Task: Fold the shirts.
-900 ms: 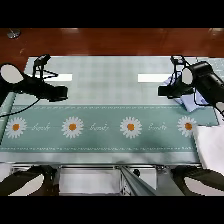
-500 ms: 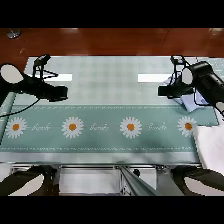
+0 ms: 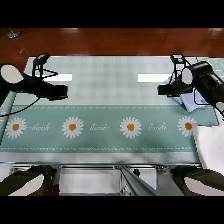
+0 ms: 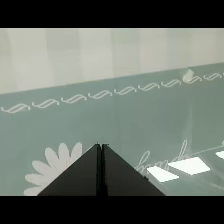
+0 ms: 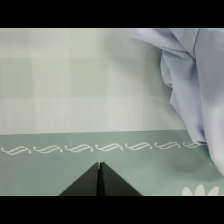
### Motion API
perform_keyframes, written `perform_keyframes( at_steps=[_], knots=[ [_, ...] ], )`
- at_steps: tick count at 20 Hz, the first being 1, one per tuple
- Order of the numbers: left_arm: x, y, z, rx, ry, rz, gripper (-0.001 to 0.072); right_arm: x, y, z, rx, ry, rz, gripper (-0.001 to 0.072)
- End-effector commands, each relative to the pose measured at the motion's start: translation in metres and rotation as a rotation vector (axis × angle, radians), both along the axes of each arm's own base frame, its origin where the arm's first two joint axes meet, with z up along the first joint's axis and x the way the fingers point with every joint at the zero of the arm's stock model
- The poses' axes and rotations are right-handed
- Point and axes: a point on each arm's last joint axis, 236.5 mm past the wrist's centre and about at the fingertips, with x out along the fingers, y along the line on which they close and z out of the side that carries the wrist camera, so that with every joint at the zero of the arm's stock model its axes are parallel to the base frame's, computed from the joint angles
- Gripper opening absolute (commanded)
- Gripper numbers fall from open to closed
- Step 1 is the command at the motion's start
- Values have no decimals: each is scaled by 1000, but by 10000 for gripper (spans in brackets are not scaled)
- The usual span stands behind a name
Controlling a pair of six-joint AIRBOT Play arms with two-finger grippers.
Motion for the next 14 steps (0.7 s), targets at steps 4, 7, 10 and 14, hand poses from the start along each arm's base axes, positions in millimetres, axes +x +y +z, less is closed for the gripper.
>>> perform_keyframes(
  at_steps=[4,7,10,14],
  knots=[
    [80,18,32,22,-344,119,719,84,-4,48,-40,-402,61,628],
    [105,32,45,41,-460,165,705,109,-76,64,-50,-497,-189,628],
    [108,37,42,45,-460,177,704,107,-154,32,6,-404,-424,626],
    [105,36,23,51,-400,167,704,80,-173,-57,125,-104,-476,626]
  ],
)
